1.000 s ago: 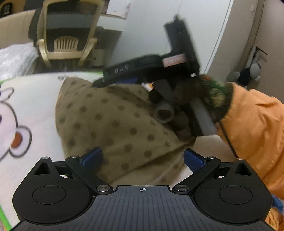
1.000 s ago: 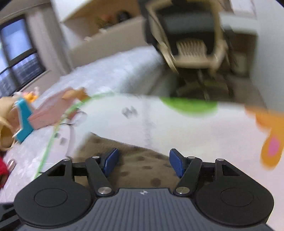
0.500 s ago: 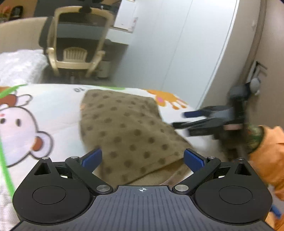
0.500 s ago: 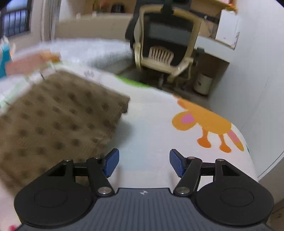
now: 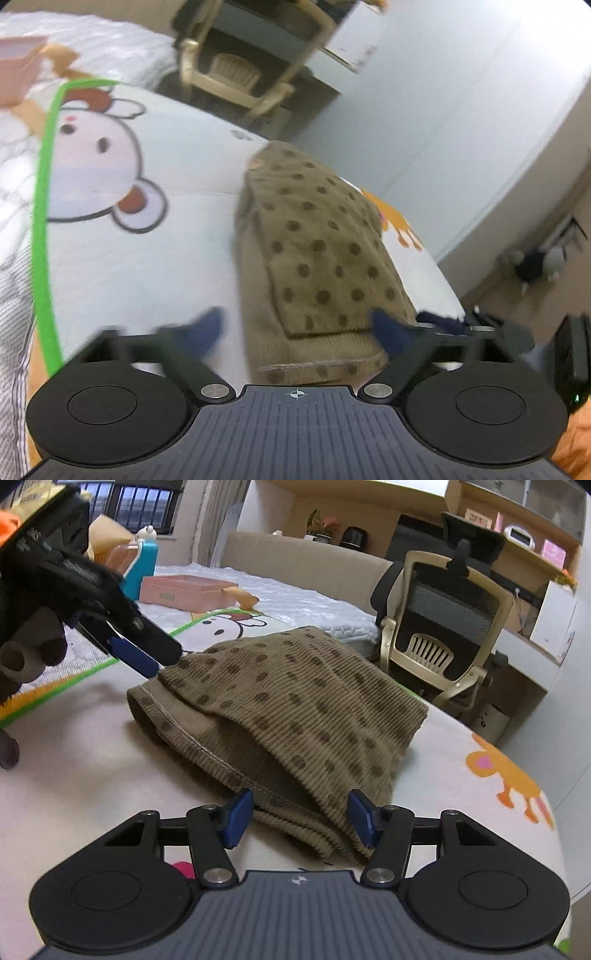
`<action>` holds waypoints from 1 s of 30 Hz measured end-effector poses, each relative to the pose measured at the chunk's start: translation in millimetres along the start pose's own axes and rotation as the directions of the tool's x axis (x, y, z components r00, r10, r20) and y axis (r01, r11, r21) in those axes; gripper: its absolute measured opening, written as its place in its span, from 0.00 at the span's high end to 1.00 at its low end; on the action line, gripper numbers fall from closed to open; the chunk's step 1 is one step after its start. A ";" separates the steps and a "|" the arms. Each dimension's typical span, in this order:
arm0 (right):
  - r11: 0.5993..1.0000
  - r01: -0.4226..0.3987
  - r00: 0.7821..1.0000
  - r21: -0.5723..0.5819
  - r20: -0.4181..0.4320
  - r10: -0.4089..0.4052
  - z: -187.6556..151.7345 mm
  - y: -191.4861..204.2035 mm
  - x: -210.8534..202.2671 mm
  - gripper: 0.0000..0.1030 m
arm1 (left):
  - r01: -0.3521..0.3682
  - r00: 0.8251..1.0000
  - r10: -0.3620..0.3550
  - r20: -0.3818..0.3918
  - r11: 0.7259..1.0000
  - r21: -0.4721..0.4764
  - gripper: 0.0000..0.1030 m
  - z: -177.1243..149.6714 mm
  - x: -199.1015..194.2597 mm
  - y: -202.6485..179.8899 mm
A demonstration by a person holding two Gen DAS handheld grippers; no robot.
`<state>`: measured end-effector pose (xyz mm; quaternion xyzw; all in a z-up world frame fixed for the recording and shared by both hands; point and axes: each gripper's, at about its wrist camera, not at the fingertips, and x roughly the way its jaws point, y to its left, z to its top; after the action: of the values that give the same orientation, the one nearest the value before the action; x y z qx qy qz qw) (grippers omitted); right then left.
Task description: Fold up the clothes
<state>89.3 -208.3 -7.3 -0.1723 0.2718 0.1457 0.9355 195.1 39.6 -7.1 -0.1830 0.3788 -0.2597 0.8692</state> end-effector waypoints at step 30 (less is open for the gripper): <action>0.982 0.136 0.987 -0.130 0.108 -0.122 8.2 5.6 2.7 0.96 | -0.025 0.997 0.022 0.070 0.998 0.049 0.94 15.8 2.1 -23.1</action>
<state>93.2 -199.5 -3.6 -0.2460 0.2025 0.1113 0.9413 201.0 21.8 13.9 -0.1655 0.3438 -0.2524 0.8892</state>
